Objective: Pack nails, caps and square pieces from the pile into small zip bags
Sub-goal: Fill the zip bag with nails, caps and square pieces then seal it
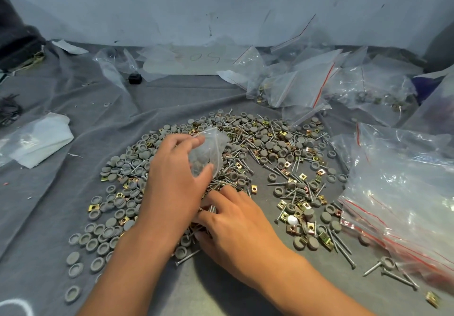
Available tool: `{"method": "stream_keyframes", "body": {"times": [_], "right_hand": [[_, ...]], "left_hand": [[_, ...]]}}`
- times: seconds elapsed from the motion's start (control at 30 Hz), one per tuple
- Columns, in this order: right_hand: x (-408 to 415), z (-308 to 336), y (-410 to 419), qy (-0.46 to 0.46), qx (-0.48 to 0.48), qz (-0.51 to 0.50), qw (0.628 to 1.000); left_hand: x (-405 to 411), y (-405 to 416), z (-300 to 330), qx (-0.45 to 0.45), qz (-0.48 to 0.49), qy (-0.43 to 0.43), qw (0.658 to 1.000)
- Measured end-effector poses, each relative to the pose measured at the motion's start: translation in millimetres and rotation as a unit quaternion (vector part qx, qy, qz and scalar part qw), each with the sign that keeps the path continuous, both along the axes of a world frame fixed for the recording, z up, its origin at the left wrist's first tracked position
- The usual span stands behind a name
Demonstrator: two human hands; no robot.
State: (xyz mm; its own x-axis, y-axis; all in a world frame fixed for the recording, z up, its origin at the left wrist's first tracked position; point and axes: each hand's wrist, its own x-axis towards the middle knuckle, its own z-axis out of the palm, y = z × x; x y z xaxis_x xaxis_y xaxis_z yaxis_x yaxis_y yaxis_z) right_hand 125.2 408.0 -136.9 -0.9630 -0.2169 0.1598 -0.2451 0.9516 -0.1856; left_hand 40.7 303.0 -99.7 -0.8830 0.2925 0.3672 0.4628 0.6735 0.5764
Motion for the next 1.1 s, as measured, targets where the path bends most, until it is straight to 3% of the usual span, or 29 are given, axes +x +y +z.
{"method": "stream_keyframes", "body": {"times": [0.33,0.5,0.6,0.7,0.8,0.97,1.1], "right_hand": [[0,3,11,-0.006,-0.047,-0.022,0.999],[-1,4,26,-0.013,-0.112,-0.055,0.992],[-4,9,34,-0.038,-0.207,-0.093,0.973],[-8,15,41,0.034,-0.307,-0.124,0.943],[-11,21,47,0.137,-0.349,-0.129,0.918],[-16,17,49,0.248,-0.262,-0.114,0.926],[-15,14,50,0.294,-0.254,-0.088,0.917]], "left_hand": [[0,-1,0,0.0,-0.004,0.005,1.0],[1,-2,1,-0.008,-0.009,0.005,1.0],[2,-1,0,-0.004,-0.015,0.006,1.0],[3,0,0,-0.005,-0.032,0.006,0.999],[6,4,0,-0.015,-0.055,-0.001,0.998],[12,10,-3,-0.034,-0.093,-0.002,0.995],[11,10,-3,-0.035,-0.09,-0.001,0.995]]}}
